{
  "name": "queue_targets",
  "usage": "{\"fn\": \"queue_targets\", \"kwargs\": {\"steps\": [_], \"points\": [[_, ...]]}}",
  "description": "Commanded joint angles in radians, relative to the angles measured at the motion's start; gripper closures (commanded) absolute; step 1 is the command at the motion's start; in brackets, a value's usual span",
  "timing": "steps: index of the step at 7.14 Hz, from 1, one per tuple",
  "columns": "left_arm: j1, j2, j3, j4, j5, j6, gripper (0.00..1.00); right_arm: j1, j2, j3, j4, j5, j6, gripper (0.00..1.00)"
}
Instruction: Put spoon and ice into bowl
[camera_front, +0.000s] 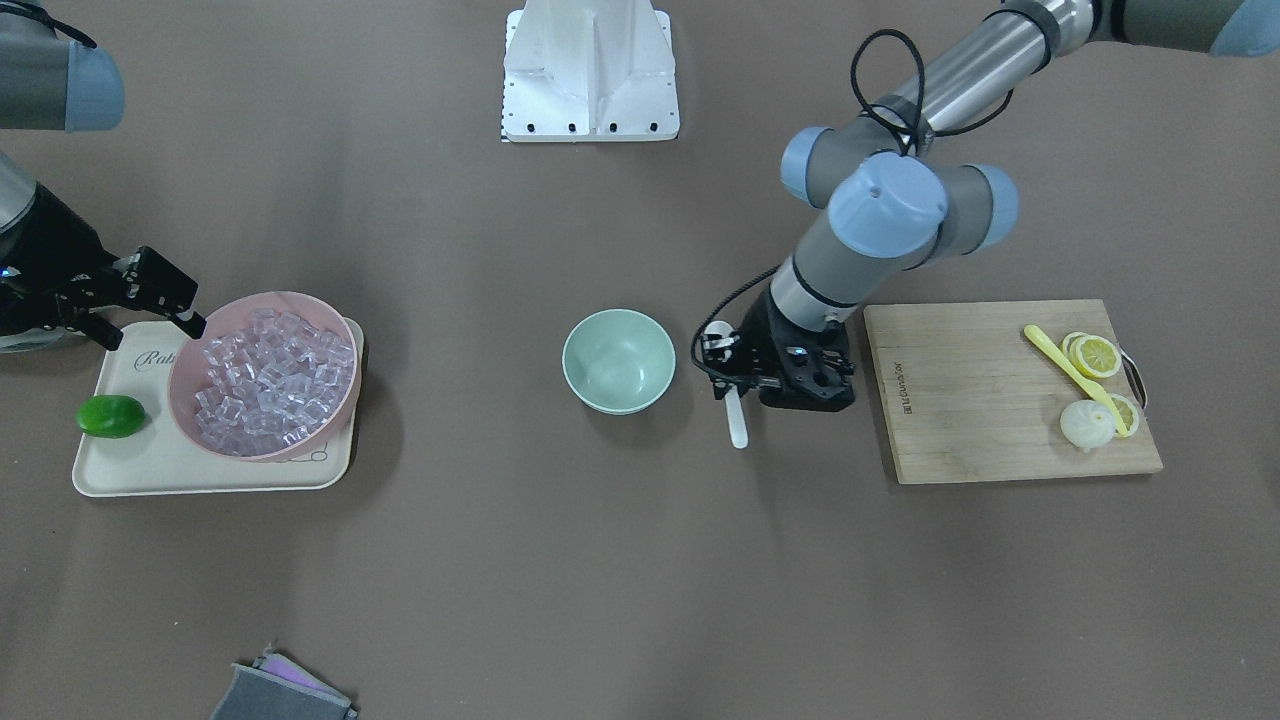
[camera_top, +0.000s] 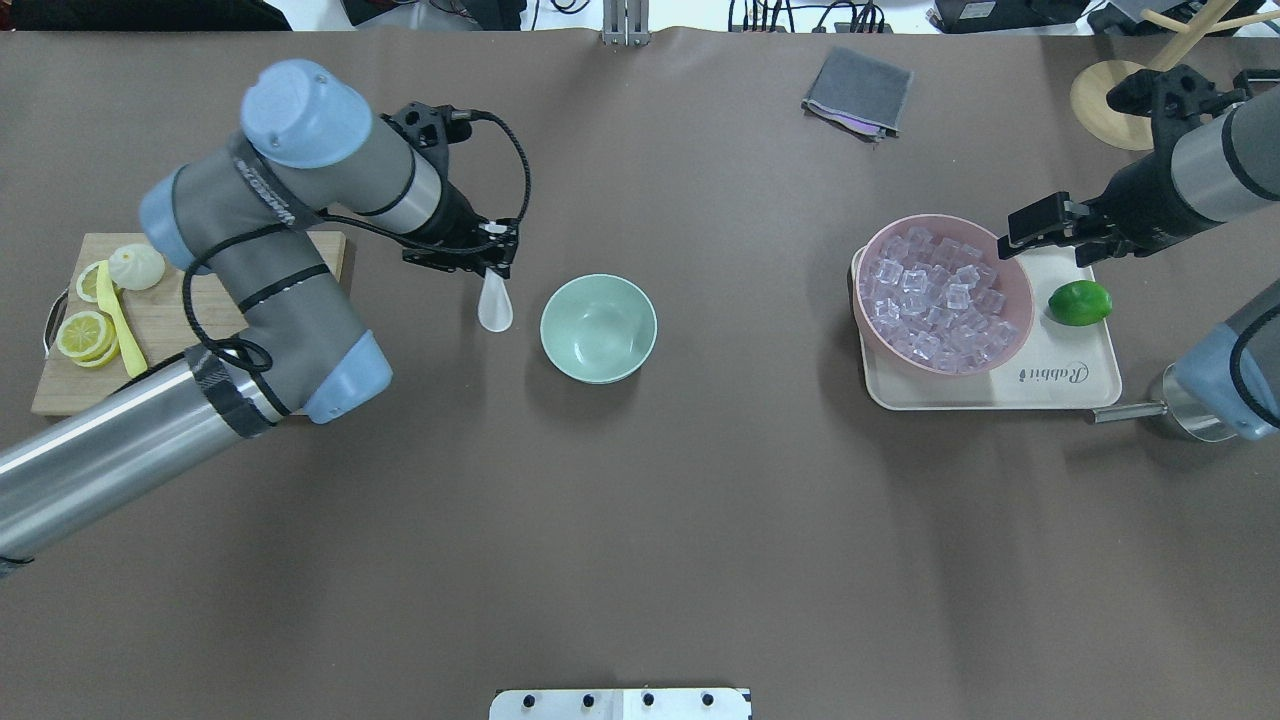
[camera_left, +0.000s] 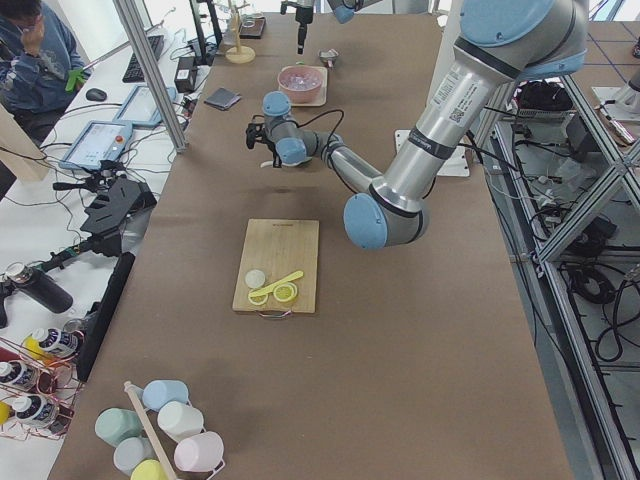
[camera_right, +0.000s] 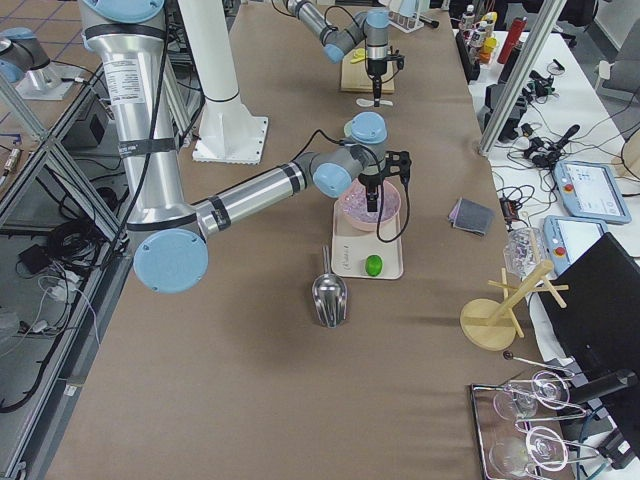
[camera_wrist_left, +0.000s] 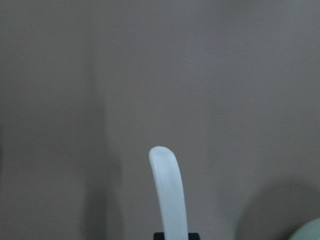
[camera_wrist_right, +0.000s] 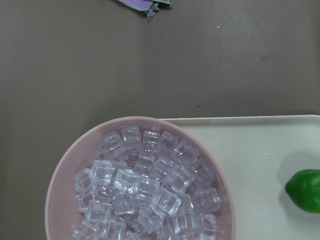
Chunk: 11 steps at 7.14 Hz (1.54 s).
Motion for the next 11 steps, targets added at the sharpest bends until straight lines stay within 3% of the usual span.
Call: {"fn": "queue_targets", "kwargs": {"steps": [1, 2, 3, 4, 7, 8, 10, 11], "points": [[0.052, -0.087, 0.052, -0.001, 0.046, -0.045, 1.00, -0.034, 0.041, -0.015, -0.002, -0.033, 0.015, 0.00], [0.077, -0.090, 0.051, -0.005, 0.077, -0.060, 1.00, -0.069, 0.061, -0.026, -0.002, -0.068, 0.048, 0.00], [0.088, -0.107, 0.053, -0.005, 0.078, -0.074, 0.93, -0.083, 0.087, -0.043, -0.003, -0.087, 0.059, 0.00], [0.108, -0.104, 0.047, -0.010, 0.116, -0.072, 0.03, -0.085, 0.103, -0.067, -0.003, -0.088, 0.059, 0.00], [0.111, -0.109, 0.007, -0.004, 0.146, -0.083, 0.02, -0.102, 0.121, -0.095, -0.003, -0.157, 0.059, 0.02], [0.080, -0.091, -0.033, 0.005, 0.132, -0.082, 0.02, -0.116, 0.118, -0.100, -0.003, -0.183, 0.059, 0.08], [0.019, 0.033, -0.169, 0.051, 0.053, -0.024, 0.02, -0.122, 0.104, -0.106, -0.006, -0.187, 0.059, 0.38], [0.019, 0.034, -0.167, 0.054, 0.055, -0.017, 0.02, -0.122, 0.101, -0.111, -0.006, -0.187, 0.048, 0.41]]}}
